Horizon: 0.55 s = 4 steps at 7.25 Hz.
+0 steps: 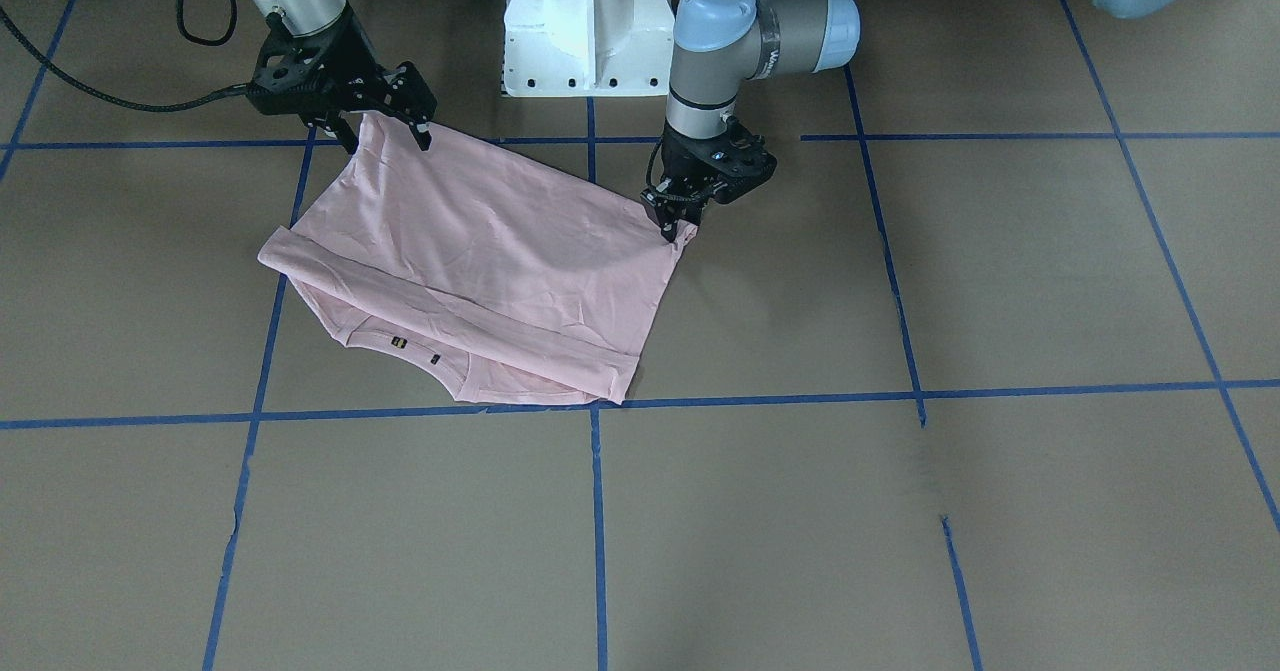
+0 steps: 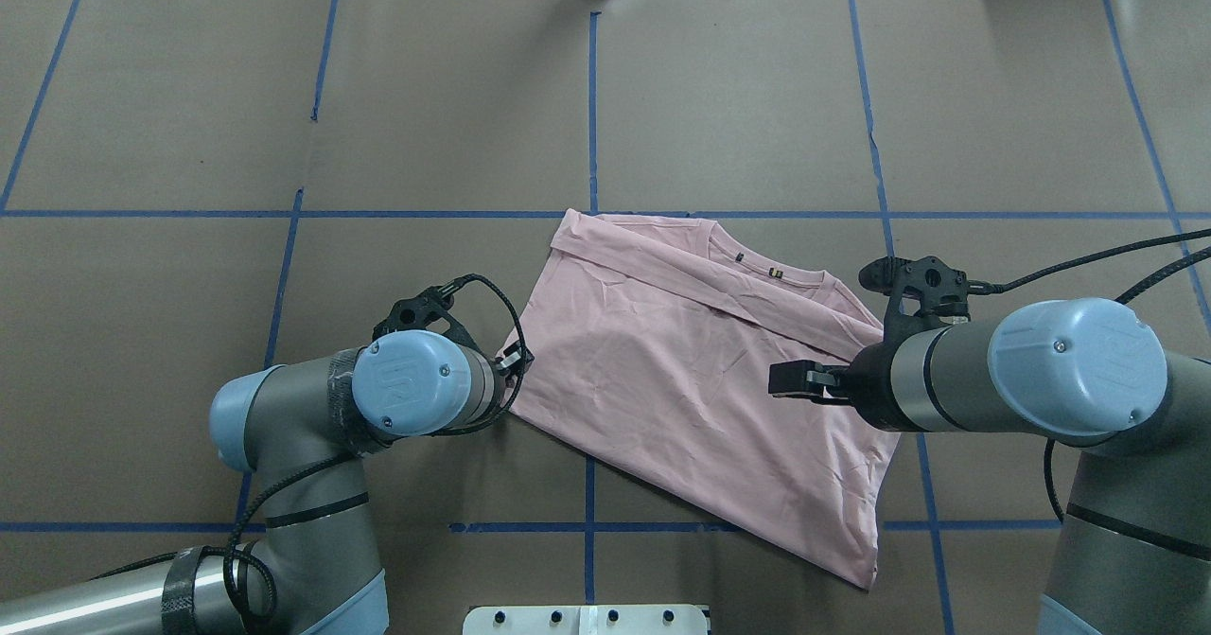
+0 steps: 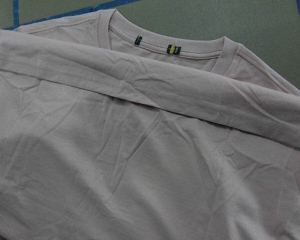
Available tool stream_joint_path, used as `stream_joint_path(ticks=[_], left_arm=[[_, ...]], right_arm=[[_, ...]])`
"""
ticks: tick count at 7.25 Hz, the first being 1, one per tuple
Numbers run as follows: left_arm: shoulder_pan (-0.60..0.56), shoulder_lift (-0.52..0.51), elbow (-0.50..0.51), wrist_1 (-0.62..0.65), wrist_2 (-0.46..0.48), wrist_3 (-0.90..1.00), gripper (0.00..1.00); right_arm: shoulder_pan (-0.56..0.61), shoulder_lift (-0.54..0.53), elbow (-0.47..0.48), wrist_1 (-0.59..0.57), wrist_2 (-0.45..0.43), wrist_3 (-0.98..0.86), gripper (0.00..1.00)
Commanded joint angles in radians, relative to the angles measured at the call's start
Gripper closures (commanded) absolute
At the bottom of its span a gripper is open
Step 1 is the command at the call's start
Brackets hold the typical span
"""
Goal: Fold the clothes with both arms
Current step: 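Grasp the shirt corner nearest the left gripper with the left gripper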
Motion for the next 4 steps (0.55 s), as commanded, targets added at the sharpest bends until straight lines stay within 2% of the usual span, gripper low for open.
stream_joint_path(ticks=[1,4], left_arm=[[-0.009,0.0,-0.004,0.0,-0.001,0.007,1.0],[-0.036,-0.002,-0.006,-0.002,-0.001,0.008,1.0]], right_arm=[[-0.001,0.0,-0.001,0.0,0.0,0.002,0.0],[0.0,-0.003,-0.001,0.0,-0.002,0.002,0.0]])
